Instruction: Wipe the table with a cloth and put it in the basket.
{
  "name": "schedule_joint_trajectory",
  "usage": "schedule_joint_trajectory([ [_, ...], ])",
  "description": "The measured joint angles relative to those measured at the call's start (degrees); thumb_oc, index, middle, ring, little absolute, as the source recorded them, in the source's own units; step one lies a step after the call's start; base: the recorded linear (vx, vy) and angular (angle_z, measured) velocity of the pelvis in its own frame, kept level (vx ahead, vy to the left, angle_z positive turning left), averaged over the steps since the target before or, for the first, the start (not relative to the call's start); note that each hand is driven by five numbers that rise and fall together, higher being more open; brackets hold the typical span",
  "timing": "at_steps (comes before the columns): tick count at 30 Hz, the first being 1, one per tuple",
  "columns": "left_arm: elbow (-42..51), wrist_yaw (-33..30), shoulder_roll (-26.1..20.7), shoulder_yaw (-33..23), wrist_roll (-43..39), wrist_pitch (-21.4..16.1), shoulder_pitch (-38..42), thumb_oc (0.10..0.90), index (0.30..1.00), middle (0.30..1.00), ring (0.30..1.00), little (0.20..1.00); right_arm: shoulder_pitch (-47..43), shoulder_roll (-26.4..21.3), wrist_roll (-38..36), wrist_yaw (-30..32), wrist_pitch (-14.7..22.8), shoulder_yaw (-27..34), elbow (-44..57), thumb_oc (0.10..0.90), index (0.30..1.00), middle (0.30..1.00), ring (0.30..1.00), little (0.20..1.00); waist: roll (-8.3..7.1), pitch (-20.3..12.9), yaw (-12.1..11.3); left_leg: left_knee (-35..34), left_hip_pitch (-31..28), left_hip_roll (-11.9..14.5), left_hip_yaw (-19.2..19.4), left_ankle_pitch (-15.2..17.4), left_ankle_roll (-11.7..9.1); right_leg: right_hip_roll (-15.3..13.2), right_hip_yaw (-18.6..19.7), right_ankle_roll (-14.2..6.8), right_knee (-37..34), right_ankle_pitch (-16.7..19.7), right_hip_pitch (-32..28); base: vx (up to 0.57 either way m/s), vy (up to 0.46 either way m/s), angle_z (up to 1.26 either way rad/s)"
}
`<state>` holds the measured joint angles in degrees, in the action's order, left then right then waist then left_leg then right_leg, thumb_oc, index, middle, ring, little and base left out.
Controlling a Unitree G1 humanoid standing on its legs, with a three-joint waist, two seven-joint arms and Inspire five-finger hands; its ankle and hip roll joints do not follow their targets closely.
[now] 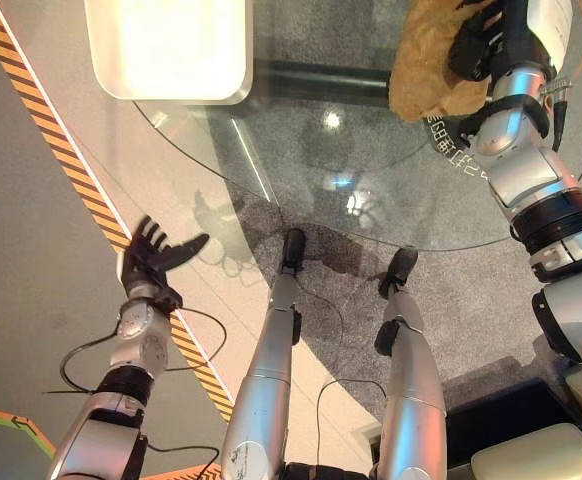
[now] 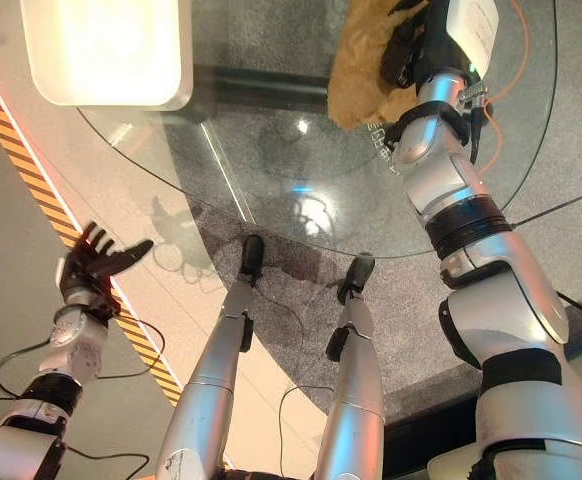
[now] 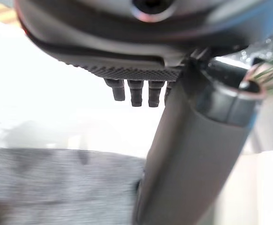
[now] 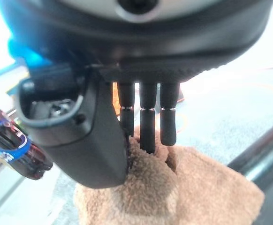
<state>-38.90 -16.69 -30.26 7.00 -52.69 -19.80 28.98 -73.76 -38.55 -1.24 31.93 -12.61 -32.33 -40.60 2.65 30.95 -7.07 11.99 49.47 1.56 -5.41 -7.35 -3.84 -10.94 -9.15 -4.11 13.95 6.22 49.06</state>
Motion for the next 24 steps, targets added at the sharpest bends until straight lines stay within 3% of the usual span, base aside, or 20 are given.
schedule_joint_trajectory([
  [11, 4.8, -10.5, -2.0, -1.6, 2.4, -4.5, 5.5, 0.8, 0.9, 0.9, 0.9, 0.9, 1.0, 0.0, 0.1, 0.1, 0.0, 0.7, 2.2, 0.1, 0.3, 0.3, 0.3, 0.2, 0.0, 0.0, 0.9, 0.0, 0.0, 0.1, 0.1, 0.1, -0.1, 0.1, 0.0, 0.0, 0.0, 0.0, 0.0, 0.0, 0.0, 0.0],
  [17, 10.1, -16.5, -2.2, -2.1, 8.4, -7.5, 6.0, 0.8, 0.9, 0.9, 0.9, 0.9, 3.3, -0.3, 0.1, 0.1, -0.1, 2.4, 5.1, 0.1, 0.3, 0.3, 0.3, 0.2, -0.21, 0.1, 1.0, 0.0, 0.0, 0.1, 0.1, 0.1, -0.1, 0.1, 0.1, 0.0, 0.2, 0.0, 0.0, 0.0, -0.01, 0.0],
  [24, 21.6, -17.8, -2.2, -1.8, 17.2, -8.5, 7.2, 0.8, 0.9, 0.9, 0.9, 0.9, 7.3, -1.0, 1.3, 0.0, -0.5, 5.7, 11.0, 0.1, 0.3, 0.3, 0.3, 0.2, -0.56, 0.3, 1.2, 0.0, 0.0, 0.2, 0.1, 0.1, -0.1, 0.2, 0.1, 0.0, 0.2, 0.0, 0.1, 0.0, 0.0, 0.0],
])
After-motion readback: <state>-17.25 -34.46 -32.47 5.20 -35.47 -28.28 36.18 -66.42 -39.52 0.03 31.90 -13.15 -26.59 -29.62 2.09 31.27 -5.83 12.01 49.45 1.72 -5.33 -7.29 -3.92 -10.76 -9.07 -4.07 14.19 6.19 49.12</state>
